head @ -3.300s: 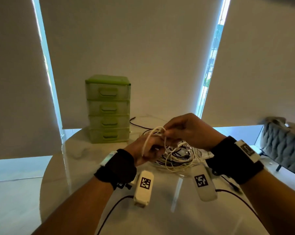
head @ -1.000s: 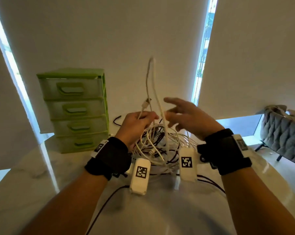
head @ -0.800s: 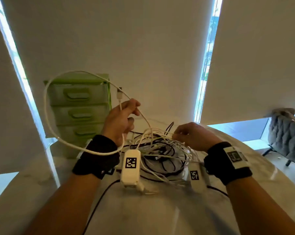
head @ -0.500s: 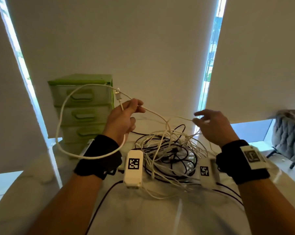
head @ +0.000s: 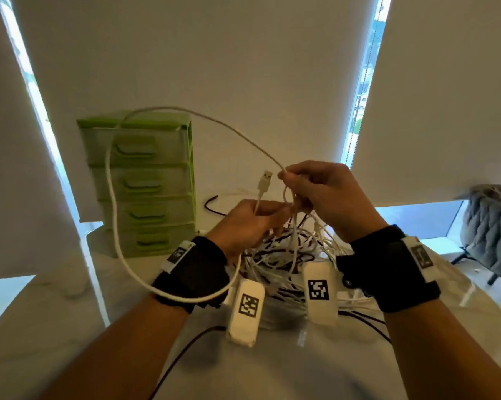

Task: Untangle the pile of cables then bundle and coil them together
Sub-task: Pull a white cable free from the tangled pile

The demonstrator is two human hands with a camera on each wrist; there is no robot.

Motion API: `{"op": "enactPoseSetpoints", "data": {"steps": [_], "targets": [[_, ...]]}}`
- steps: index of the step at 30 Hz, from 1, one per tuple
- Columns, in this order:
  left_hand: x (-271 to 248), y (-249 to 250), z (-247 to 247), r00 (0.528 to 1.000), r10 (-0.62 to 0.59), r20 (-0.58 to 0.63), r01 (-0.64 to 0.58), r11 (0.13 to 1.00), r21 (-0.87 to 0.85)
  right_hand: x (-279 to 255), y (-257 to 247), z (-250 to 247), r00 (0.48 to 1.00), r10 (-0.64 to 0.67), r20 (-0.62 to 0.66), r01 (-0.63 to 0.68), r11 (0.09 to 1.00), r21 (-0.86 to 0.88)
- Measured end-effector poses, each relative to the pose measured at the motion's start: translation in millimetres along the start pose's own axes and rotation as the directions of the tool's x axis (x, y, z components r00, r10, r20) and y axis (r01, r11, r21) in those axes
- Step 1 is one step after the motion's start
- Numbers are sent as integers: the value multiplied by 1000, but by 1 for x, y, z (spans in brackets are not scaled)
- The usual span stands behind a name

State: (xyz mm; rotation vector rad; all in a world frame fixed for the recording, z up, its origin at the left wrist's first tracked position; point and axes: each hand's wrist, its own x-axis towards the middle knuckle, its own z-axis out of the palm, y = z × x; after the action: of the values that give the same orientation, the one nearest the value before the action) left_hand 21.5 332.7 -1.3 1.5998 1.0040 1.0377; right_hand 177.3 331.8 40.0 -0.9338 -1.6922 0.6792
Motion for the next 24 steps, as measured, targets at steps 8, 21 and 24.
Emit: {"op": "enactPoseSetpoints", "data": {"steps": [8,21,24], "targets": [[17,16,13,972,116,-205,-145,981,-131,5,-5,-9,999,48,20,-49,998,30],[34,28,-57,902,101,-419,-263,899,-350,14,37,-117,905,256,-340,-407,750,-521],[35,26,-52,913,95,-397,-239,913,-332,16,21,-95,946,112,-305,-276,772,-573]]}}
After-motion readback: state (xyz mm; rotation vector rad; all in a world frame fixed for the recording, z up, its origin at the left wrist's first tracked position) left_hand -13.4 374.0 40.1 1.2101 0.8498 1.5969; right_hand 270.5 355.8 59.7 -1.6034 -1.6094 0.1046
